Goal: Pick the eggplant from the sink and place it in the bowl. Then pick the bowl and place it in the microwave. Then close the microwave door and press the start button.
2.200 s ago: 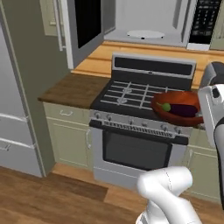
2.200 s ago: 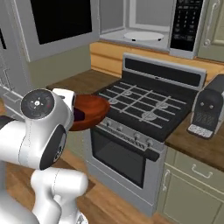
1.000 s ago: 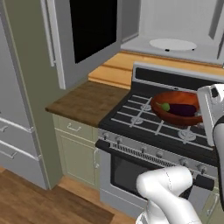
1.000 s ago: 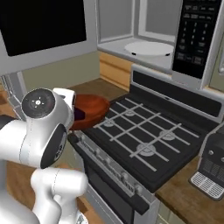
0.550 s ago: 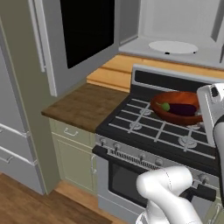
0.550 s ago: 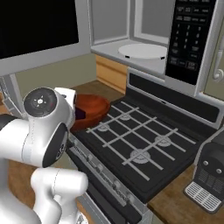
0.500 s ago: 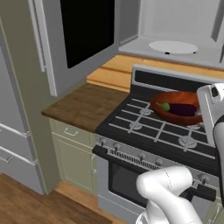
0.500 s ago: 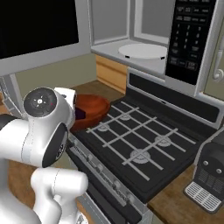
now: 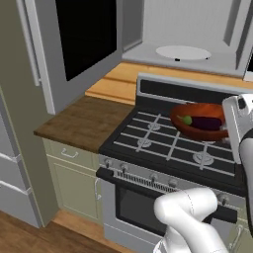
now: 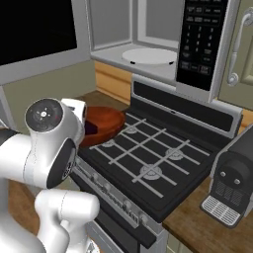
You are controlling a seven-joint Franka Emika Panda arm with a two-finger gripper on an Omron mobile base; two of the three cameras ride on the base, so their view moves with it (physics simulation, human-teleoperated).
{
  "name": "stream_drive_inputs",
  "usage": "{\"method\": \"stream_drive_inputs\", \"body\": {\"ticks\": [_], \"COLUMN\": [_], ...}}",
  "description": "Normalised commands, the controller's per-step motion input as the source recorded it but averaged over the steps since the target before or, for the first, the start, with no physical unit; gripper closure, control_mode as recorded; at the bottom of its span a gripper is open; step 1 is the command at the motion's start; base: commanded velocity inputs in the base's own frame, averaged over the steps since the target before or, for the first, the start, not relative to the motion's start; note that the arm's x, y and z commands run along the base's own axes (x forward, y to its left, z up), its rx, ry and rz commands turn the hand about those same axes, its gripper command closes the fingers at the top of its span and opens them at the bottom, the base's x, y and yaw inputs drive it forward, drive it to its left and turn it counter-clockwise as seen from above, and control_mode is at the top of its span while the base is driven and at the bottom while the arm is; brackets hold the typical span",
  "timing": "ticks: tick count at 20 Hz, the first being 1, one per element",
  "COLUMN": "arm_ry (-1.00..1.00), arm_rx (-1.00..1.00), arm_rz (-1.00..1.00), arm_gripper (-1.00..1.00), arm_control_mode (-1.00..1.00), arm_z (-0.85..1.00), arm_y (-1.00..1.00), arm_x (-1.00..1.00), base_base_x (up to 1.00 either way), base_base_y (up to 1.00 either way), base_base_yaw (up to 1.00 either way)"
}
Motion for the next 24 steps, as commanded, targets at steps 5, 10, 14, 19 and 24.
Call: {"method": "stream_drive_inputs", "body": {"ticks": [5,10,14,19,24], "arm_ry": [-0.10,-0.36,-0.20,0.01,0.00], "arm_rx": [0.00,0.00,-0.02,-0.02,0.00], "arm_rz": [-0.03,0.00,0.00,0.00,0.00], "arm_gripper": [1.00,1.00,1.00,1.00,1.00], "arm_control_mode": [-1.00,-1.00,-1.00,-1.00,-1.00], "arm_z": [0.14,0.42,0.62,0.69,0.30], "arm_y": [0.00,0.00,0.01,0.00,-0.04], "arm_x": [0.05,-0.03,0.00,0.00,0.32], "base_base_x": [0.00,0.00,0.00,0.00,0.00], "base_base_y": [0.00,0.00,0.00,0.00,0.00], "base_base_yaw": [0.00,0.00,0.00,0.00,0.00]}}
